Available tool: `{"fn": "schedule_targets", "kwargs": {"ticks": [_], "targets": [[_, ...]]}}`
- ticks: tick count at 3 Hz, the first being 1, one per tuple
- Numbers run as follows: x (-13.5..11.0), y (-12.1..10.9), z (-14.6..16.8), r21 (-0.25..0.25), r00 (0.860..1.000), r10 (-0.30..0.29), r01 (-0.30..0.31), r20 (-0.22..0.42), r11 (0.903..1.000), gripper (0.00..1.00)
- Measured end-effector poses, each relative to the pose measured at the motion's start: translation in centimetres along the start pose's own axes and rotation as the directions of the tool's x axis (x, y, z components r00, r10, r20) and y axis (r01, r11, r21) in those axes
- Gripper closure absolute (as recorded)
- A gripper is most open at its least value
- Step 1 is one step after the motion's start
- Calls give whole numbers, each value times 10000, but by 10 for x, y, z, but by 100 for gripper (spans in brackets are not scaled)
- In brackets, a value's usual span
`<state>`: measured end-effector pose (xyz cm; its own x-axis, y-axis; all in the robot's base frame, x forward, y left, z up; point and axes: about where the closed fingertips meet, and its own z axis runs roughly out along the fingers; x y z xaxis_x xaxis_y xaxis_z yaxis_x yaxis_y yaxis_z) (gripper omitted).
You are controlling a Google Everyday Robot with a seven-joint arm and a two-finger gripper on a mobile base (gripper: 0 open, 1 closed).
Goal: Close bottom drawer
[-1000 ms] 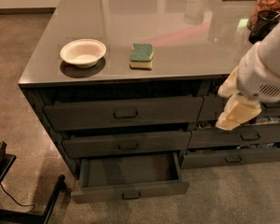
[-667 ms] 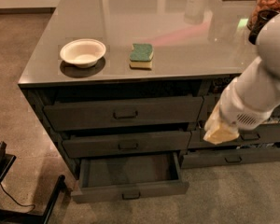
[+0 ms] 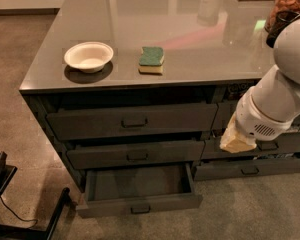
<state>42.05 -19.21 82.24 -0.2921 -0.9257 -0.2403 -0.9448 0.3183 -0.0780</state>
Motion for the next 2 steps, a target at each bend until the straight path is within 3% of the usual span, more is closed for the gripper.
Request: {"fn": "schedule_targets", "kwargs": {"ticks": [1,2], "targets": [[9,6,23,-189,9976,161,-149,671,9997,100],[36,42,115,-1392,9634,969,-633,2500,9882,100]]}}
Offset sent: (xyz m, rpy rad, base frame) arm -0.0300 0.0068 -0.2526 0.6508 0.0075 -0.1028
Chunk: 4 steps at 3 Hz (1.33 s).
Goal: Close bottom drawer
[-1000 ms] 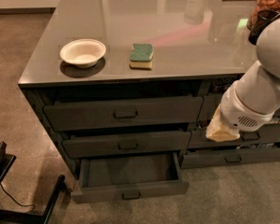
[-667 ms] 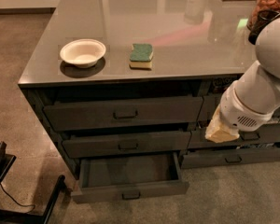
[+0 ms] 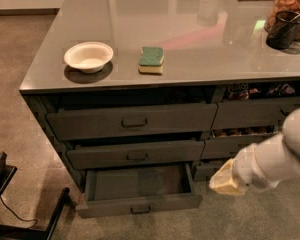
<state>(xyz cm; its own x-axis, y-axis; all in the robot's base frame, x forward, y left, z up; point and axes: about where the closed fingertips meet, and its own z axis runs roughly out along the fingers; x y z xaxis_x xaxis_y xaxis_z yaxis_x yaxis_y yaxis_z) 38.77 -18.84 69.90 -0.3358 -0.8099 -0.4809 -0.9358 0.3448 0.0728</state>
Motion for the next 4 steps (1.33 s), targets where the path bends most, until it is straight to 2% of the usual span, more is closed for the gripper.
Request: {"fn": "schedule_targets", "kwargs": {"ticks": [1,2,3,4], "targets": [[27,0,75,-365,9832,414,-355,1780,9987,100],[41,1,107,-787,9763,583,-426,2085,9960,100],[40,1,106,-803,9767,606,-448,2060,9958,100],[57,-2,127,-552,9822,417,-321,1829,9980,100]]}}
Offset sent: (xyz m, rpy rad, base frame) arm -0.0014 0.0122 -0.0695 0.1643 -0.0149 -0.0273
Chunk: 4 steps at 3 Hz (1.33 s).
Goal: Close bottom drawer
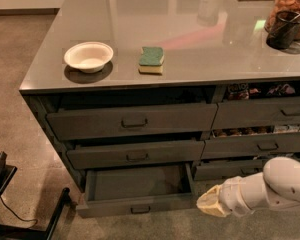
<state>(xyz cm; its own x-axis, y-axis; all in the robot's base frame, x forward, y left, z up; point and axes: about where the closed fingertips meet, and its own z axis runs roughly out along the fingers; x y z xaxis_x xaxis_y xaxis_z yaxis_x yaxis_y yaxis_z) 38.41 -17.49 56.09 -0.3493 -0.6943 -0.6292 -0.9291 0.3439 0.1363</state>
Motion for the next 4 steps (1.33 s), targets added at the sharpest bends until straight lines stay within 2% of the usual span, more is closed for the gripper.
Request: {"fn": "schedule_targets", "kwargs": {"ticks": [1,2,3,4], "targets": [[32,-14,43,422,9972,-723,730,-176,9964,100],[60,-44,95,1029,9895,-1436,1446,-171,9841,100],[88,-76,154,962,9881,-1538,1537,-66,9834,100],[122,-93,221,220,9935,-1131,1135,-161,9933,100]]}}
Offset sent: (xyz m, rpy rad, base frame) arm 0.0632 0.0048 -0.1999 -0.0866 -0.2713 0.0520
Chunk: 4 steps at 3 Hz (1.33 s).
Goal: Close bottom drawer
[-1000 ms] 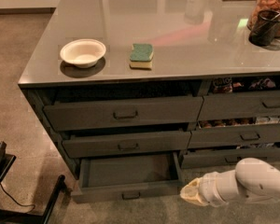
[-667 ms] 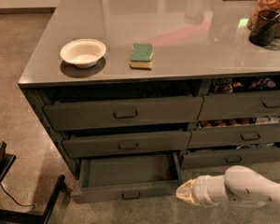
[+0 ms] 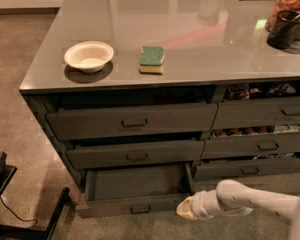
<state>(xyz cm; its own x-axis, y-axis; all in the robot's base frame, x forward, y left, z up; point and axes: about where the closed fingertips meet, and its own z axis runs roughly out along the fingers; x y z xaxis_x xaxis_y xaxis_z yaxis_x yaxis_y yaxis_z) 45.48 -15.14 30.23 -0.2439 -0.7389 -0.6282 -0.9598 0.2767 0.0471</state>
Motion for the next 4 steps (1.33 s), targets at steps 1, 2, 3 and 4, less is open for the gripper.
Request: {"fn": "schedule_targets", "kwargs": {"ticks": [1,2,3,4], "targets": [[25,-1,47,-689,9991,360,-373,-206,9969,100],[28,-2,55,-743,9989,421,-434,-195,9963,100],[36,0,63,-663,9992,217,-238,-336,9975,100],[52,-4,86,-299,9989,-455,451,-139,9985,100]]}}
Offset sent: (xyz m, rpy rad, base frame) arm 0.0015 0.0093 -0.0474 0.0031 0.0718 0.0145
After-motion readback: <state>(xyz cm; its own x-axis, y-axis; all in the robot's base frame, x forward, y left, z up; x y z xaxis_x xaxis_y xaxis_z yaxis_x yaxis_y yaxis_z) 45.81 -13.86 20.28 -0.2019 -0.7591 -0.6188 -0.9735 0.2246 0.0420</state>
